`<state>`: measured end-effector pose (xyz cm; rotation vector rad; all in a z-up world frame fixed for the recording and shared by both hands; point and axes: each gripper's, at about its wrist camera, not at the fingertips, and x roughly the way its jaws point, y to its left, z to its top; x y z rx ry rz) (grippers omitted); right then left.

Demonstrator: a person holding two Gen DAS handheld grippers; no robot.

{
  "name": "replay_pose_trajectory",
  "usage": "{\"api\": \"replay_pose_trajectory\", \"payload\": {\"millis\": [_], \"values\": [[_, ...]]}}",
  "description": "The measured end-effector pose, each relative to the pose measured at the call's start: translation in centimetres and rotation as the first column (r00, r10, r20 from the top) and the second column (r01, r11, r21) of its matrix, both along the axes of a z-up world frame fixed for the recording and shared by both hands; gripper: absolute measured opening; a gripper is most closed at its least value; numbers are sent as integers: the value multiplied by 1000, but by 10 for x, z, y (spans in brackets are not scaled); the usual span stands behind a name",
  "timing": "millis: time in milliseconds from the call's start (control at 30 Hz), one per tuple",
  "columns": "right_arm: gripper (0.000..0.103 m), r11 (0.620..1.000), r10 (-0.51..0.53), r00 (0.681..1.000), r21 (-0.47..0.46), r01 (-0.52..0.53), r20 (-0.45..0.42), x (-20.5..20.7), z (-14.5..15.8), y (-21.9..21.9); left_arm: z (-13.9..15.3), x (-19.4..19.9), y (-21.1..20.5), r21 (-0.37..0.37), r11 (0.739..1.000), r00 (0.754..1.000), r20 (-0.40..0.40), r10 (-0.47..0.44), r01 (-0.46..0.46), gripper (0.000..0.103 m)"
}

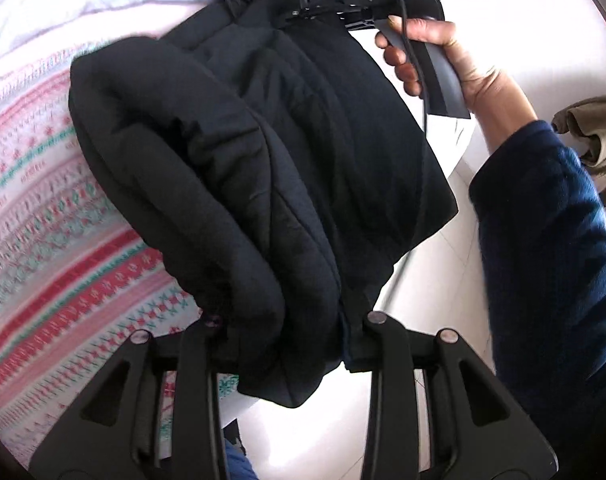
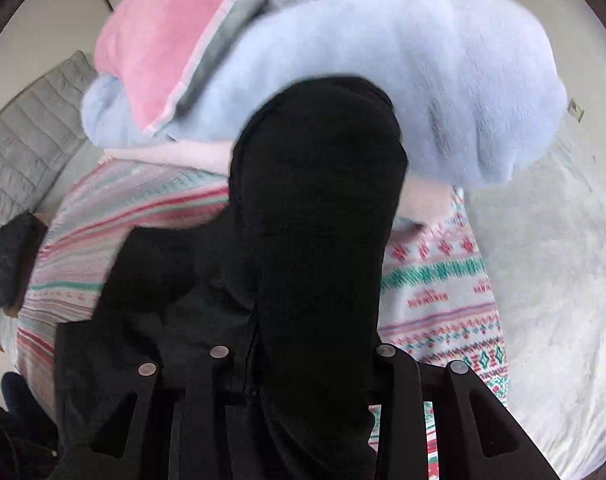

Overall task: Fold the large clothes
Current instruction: 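Carry the coat bundle with both tools toward the bedding stack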

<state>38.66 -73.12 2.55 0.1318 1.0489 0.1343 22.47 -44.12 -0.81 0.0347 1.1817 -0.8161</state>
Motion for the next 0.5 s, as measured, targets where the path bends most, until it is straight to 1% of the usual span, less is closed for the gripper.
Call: {"api": "replay_pose_trajectory", "payload": {"millis": [67,100,133,167,200,233,267,300,333,367,400,433,467,500], "values": [[43,998,-58,998,-3,58,-26,3,-17,-9,-16,1,3,12,1000,999,-34,13,-12,36],[47,996,-88,996,17,88,-31,2,-27,-17,-24,2,8,-2,999,998,-55,32,-32,37],[49,992,-114,993,44,115,-30,0,-36,-23,-27,1,11,-13,999,997,-59,45,-46,37],[54,989,-136,990,54,138,-32,0,-41,-26,-27,1,13,-22,998,997,-58,51,-53,38],[58,987,-150,988,45,152,-37,-1,-44,-25,-27,1,15,-23,998,997,-52,55,-57,38],[61,987,-155,987,26,156,-38,0,-43,-23,-27,0,17,-24,998,997,-51,60,-61,39],[67,987,-163,986,-22,162,-31,-2,-37,-18,-27,-2,20,-27,998,997,-53,61,-62,43],[68,984,-172,985,-56,171,-22,-6,-31,-15,-28,-2,20,-30,998,997,-62,56,-58,45],[68,982,-175,985,-69,173,-14,-5,-27,-13,-31,-5,23,-42,998,995,-85,48,-51,47],[69,978,-187,982,-97,186,4,-12,-17,-10,-31,-3,29,-53,997,993,-111,44,-50,50],[70,971,-207,978,-121,207,19,-18,-9,-8,-30,-1,38,-68,997,988,-148,38,-49,51],[70,957,-242,969,-155,247,48,-29,2,-4,-27,-2,46,-80,996,985,-167,32,-46,51],[70,948,-260,963,-172,268,68,-37,9,0,-22,-2,57,-92,995,984,-173,30,-47,52],[70,936,-275,954,-193,293,116,-57,21,10,-17,-2,66,-100,994,985,-170,30,-48,52]]}}
